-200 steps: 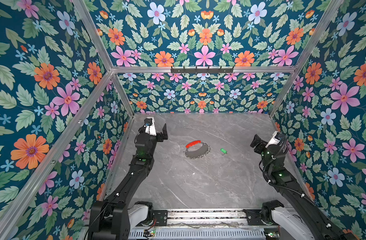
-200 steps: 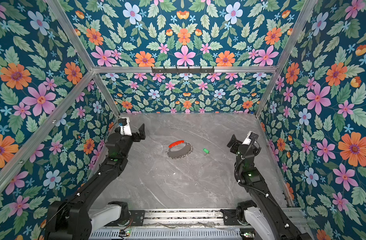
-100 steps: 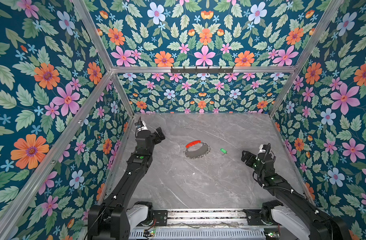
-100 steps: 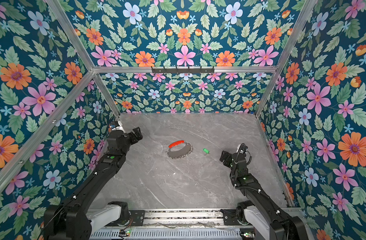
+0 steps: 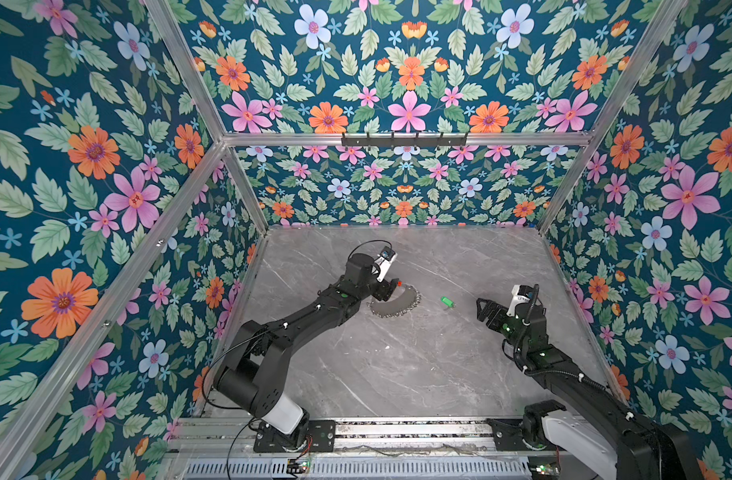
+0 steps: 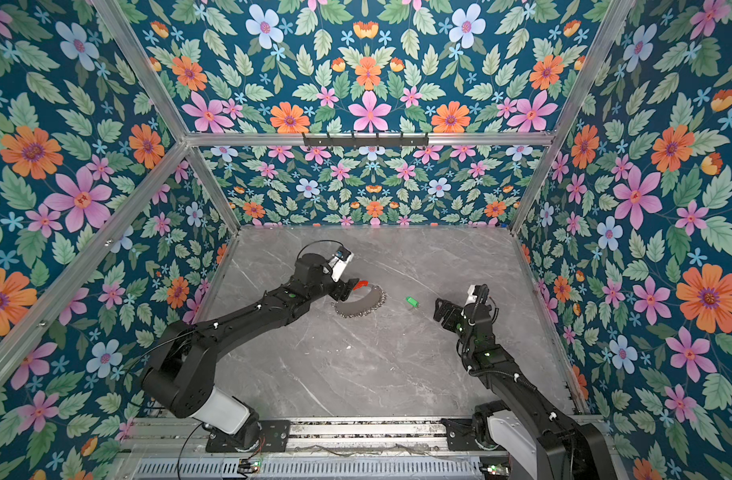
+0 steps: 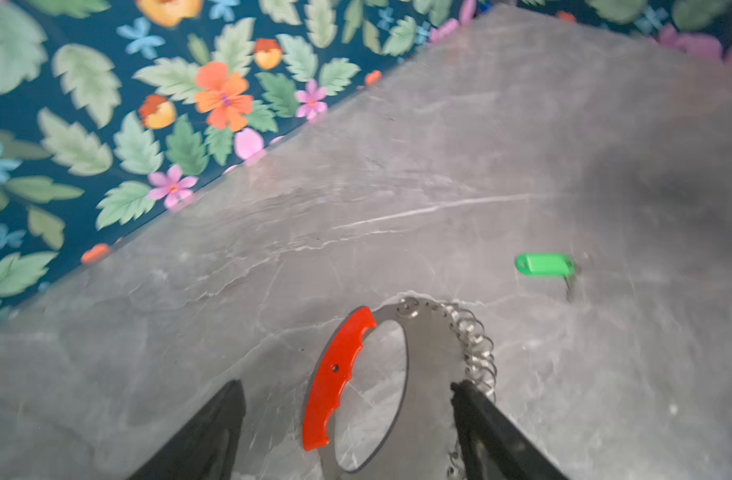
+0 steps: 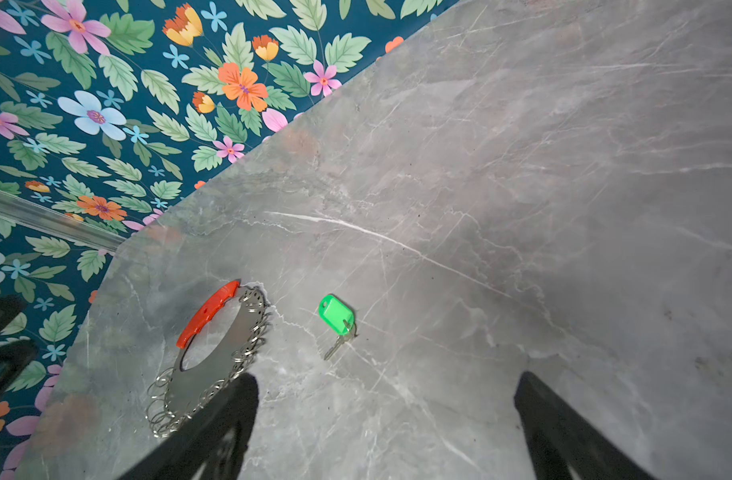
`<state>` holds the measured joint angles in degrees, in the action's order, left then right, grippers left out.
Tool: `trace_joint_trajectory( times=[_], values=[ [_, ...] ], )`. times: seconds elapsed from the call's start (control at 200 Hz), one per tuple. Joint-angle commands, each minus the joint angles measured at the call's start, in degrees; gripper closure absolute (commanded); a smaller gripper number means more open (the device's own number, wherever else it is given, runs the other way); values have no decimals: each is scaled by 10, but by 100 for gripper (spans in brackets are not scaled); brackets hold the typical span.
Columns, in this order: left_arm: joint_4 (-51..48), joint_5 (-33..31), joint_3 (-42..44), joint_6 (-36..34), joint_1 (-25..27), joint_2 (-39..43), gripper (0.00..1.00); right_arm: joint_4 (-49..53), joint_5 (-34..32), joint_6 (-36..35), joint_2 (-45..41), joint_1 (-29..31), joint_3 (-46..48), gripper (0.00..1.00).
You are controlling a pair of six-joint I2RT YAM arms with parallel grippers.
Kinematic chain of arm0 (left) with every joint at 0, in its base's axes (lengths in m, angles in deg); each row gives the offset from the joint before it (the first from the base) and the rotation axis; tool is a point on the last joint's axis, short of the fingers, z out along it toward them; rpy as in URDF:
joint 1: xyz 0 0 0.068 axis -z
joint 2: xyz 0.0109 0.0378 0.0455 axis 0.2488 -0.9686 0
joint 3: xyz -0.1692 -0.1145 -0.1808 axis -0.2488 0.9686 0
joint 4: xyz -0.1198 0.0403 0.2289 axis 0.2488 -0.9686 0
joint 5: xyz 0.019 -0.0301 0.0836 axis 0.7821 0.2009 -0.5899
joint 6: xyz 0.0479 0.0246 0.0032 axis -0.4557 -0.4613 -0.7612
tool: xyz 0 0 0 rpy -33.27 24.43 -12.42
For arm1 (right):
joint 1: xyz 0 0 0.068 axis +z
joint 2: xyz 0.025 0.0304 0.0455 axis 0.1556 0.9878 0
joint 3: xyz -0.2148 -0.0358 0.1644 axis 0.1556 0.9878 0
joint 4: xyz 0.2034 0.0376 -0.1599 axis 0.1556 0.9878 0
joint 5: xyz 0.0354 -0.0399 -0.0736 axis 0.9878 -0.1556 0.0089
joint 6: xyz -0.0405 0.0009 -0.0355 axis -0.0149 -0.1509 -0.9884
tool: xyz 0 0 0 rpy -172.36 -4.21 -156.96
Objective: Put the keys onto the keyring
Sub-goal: 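Reach the left gripper to the metal keyring plate while the right arm rises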
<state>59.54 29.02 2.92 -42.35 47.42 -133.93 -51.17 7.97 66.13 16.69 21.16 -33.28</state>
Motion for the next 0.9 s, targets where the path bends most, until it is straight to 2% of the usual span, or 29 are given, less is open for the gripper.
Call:
trace_joint_trajectory(
  times=[0.0, 0.115, 0.385, 0.51, 0.63, 0.895],
  values=[
    [43, 99, -4, -177, 0, -23, 38, -20, 8, -3, 8, 0, -6, 4],
    [9, 140, -34, -232, 0, -62, 51, -23, 14, -5, 16, 0, -9, 4],
    [-96, 152, -130, -344, 2, -162, 55, -27, 13, -12, 20, 0, -9, 5],
    [-147, 145, -179, -388, 4, -202, 61, -29, 17, -11, 20, 0, -9, 5],
    [-167, 142, -204, -407, 10, -221, 67, -31, 17, -13, 21, 0, -9, 5],
    [-207, 120, -240, -439, 24, -263, 70, -30, 20, -13, 27, 0, -13, 5]
  ],
)
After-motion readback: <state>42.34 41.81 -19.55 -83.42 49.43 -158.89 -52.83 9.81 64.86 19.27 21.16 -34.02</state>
